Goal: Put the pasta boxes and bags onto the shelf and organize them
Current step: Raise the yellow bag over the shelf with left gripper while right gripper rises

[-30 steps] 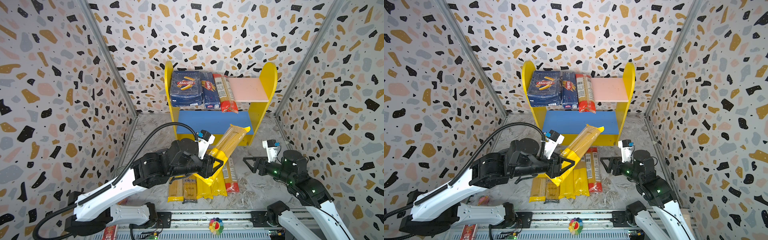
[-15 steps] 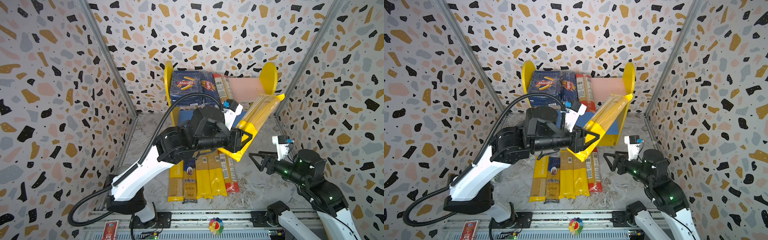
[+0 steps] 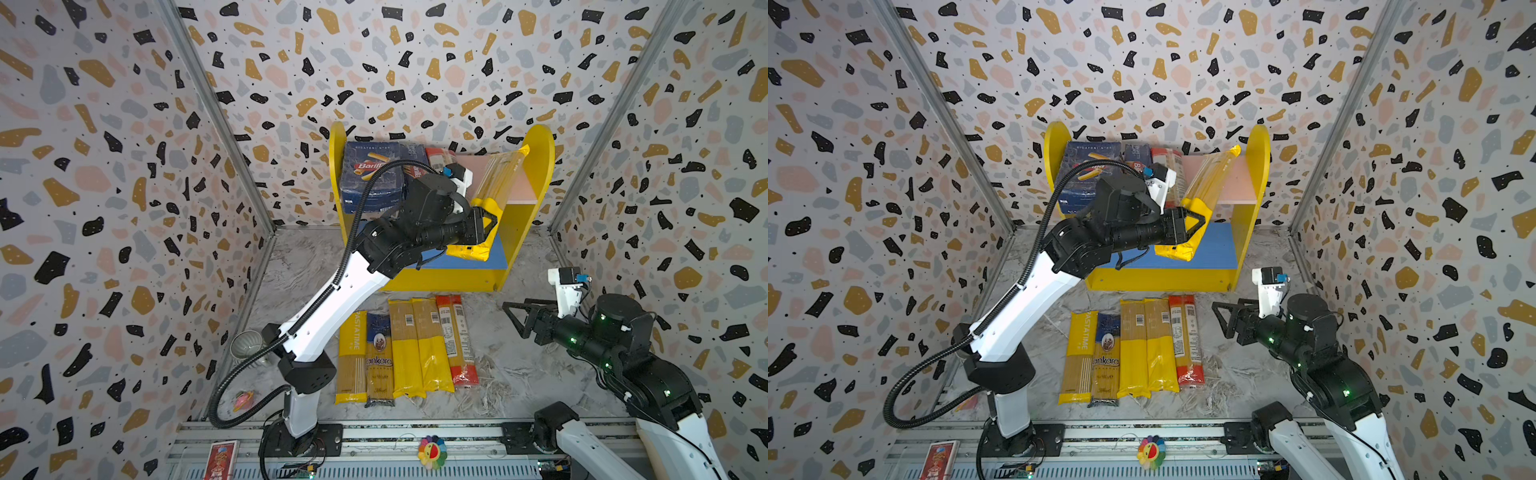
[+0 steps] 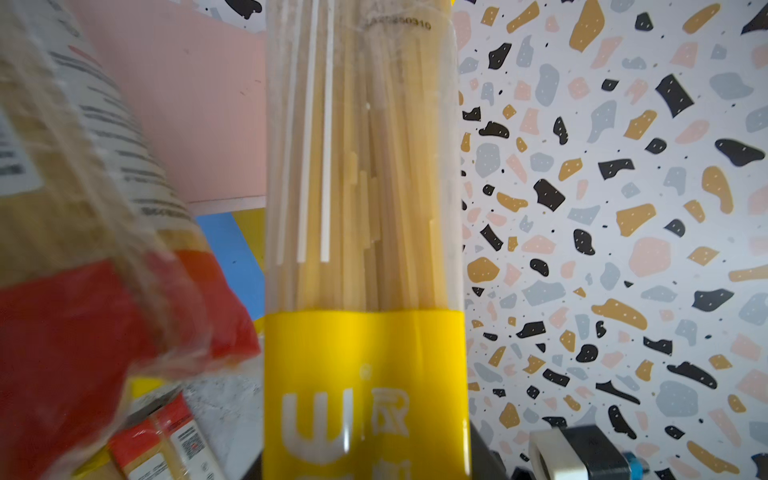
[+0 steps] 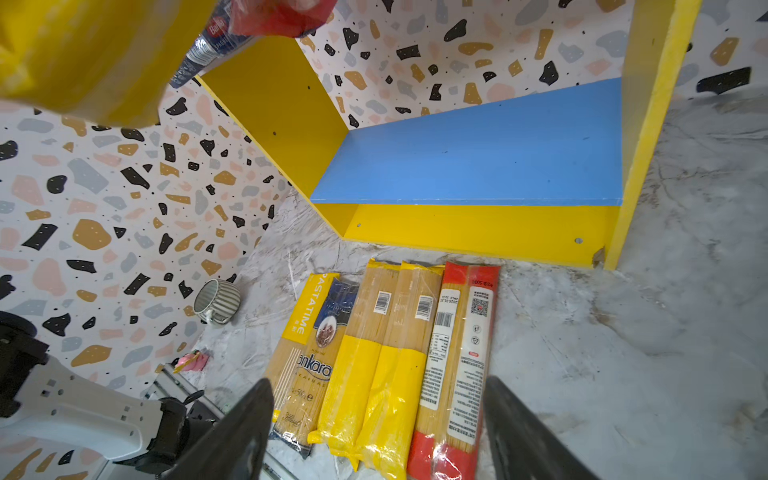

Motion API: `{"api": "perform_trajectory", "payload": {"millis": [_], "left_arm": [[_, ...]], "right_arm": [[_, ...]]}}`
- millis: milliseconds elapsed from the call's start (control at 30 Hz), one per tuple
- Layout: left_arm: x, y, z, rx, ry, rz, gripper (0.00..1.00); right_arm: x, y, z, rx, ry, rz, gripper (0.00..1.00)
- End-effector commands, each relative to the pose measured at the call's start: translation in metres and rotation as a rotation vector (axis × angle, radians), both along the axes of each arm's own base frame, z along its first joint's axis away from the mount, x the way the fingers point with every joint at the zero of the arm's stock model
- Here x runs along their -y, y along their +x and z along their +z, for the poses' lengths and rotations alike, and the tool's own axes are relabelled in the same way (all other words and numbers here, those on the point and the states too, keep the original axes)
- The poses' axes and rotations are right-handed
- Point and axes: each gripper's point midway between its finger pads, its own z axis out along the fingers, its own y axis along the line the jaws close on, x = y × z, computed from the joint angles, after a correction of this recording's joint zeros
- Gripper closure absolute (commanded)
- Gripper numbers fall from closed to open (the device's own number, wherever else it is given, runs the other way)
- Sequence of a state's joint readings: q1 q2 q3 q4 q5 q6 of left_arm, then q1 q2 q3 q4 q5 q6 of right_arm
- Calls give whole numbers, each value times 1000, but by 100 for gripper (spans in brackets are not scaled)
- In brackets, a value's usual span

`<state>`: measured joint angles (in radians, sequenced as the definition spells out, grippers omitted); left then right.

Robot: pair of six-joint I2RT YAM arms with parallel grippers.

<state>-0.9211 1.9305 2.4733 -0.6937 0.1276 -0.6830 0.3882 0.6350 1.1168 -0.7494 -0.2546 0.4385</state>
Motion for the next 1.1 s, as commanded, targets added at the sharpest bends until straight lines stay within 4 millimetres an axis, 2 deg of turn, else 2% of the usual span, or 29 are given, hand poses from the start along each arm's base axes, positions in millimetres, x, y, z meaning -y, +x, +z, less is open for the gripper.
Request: {"api": "perform_trajectory", "payload": {"millis": [0,200,400,500,567,667,800,867,1067], "left_arm": [[-11,-19,126,209,-397,-86,100],[-8,9,137,195,-529,-80,100],[-16,19,152,211,-616,-51,100],[-17,22,154,211,-638,-51,100],[-15,21,153,210,-646,-63,100],[-12,26,151,198,-668,-63,100],[-3,33,144,165,-687,-68,100],[1,35,138,146,-685,-77,100],[5,31,125,106,-668,-91,100]], "right_arm": [[10,2,12,45,-45,-40,21],[12,8,14,56,-63,-60,21],[11,15,13,58,-86,-59,21],[7,19,15,82,-86,-46,21],[2,20,25,133,-59,-24,20],[-4,22,53,236,9,-3,20],[0,29,90,378,79,-52,21],[1,30,102,443,98,-61,22],[-12,37,116,545,180,-10,19]]}}
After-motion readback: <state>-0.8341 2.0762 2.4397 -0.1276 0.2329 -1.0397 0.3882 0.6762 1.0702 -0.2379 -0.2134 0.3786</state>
